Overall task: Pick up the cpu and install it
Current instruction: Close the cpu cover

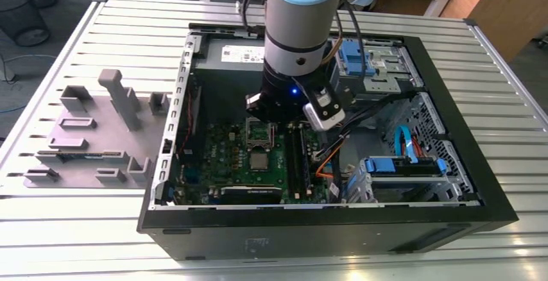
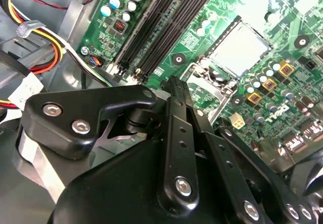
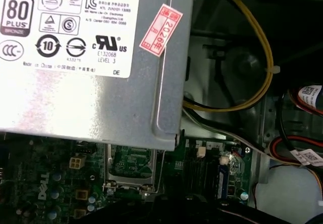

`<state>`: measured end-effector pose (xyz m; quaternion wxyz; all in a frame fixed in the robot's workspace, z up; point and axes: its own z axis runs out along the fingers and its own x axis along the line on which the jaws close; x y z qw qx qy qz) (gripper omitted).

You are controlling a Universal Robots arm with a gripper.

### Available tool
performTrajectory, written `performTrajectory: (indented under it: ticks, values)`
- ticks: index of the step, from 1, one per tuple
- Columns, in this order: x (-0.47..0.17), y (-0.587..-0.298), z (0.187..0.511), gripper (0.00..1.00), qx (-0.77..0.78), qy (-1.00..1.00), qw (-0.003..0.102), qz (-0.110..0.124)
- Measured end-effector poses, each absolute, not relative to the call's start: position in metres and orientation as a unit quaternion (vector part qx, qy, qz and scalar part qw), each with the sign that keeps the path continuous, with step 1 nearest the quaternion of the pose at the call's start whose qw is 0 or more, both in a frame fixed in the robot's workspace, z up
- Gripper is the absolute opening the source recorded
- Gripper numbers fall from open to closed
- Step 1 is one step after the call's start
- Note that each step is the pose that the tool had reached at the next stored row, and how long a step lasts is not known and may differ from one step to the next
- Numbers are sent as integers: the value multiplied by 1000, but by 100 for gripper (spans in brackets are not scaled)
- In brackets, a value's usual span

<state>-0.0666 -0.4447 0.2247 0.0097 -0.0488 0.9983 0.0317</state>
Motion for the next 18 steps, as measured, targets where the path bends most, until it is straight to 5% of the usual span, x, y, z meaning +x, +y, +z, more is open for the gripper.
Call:
performTrajectory:
  ticks: [18]
  values:
    - [-58, -440, 221, 11, -54, 998, 10, 32]
